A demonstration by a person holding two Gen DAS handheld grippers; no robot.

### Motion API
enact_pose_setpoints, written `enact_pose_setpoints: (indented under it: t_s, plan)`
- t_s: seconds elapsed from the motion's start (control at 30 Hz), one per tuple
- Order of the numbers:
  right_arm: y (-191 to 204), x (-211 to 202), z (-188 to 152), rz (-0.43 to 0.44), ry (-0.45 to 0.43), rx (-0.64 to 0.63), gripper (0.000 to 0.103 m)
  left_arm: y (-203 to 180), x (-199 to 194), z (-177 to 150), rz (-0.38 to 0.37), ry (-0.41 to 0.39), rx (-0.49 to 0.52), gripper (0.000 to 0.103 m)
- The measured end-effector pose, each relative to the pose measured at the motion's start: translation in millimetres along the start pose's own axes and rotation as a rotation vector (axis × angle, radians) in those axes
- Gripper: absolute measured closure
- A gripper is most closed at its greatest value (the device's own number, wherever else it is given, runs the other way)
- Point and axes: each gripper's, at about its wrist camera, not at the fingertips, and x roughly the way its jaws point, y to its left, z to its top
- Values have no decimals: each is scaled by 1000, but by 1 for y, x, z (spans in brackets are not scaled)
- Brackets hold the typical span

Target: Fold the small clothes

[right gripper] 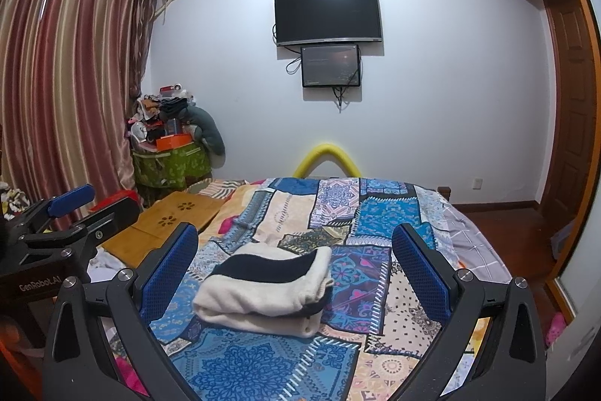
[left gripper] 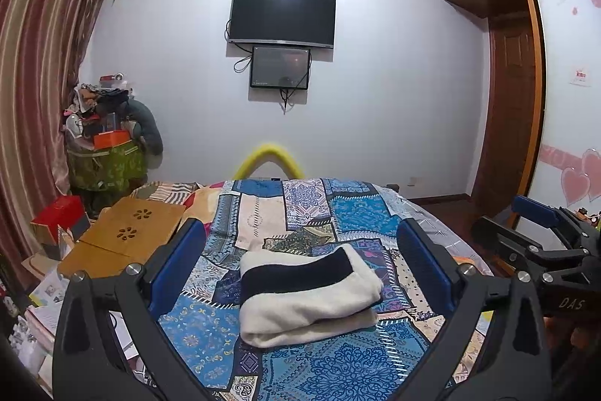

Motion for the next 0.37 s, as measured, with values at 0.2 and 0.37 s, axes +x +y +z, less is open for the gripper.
enact_pose_setpoints:
  t_s: [0.2, 0.37]
  plan:
    - [1, 0, 0, 1, 1, 1, 0, -1, -1, 0, -13, 2, -1, 1]
    - [0, 2, -1, 1, 2, 2, 0, -3, -2, 0, -17, 7, 6, 1]
